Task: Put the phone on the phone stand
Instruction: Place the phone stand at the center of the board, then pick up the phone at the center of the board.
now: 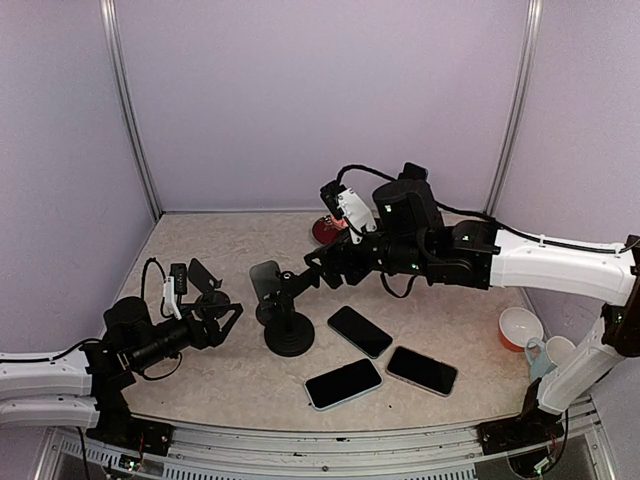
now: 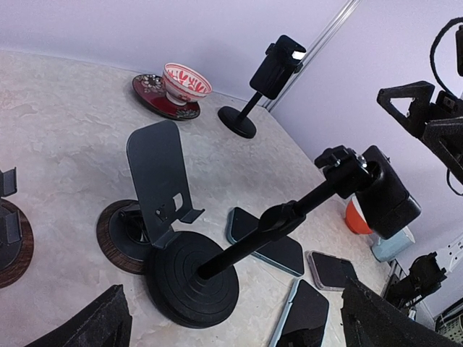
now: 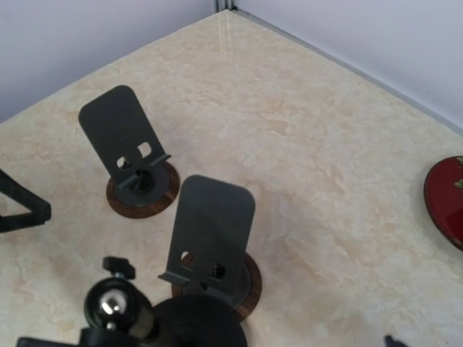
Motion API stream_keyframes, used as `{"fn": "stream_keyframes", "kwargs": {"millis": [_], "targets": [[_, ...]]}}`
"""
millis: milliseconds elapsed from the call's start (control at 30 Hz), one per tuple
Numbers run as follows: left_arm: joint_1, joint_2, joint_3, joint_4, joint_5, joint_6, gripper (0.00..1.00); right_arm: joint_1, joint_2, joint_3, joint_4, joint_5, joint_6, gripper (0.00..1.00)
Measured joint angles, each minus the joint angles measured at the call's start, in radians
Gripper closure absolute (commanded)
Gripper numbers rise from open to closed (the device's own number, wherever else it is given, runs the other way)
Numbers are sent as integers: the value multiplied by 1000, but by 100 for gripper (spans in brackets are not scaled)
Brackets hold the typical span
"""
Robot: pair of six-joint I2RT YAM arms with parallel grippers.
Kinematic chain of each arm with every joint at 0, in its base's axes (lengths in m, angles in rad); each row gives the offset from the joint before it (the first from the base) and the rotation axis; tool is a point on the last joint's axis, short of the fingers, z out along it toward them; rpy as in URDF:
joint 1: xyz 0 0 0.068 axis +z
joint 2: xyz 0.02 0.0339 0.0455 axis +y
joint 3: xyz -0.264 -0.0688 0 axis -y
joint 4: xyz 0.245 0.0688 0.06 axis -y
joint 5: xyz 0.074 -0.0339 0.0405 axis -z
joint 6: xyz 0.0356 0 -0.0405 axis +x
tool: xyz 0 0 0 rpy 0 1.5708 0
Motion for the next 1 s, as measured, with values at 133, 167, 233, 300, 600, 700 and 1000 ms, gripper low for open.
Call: {"fn": "stream_keyframes", "kwargs": {"millis": [133, 167, 233, 300, 600, 700, 1000], "targets": [[0, 5, 2, 0, -10, 5, 1, -2, 10, 0, 0, 0, -8, 12], [0, 12, 3, 1, -12, 5, 1, -3, 13, 0, 0, -2, -8, 12], [0, 31, 4, 9, -13, 4, 1, -8, 16, 0, 1, -10, -8, 12], [0, 51, 4, 19, -11, 3, 1, -11, 20, 0, 1, -18, -9, 12], [0, 93, 4, 37, -14, 7, 1, -17, 36, -8, 18, -36, -13, 12], [0, 97, 4, 46, -17, 10, 1, -19, 40, -12, 25, -40, -13, 12], [0, 123, 4, 71, -16, 10, 1, -32, 54, -23, 46, -64, -11, 11]]}}
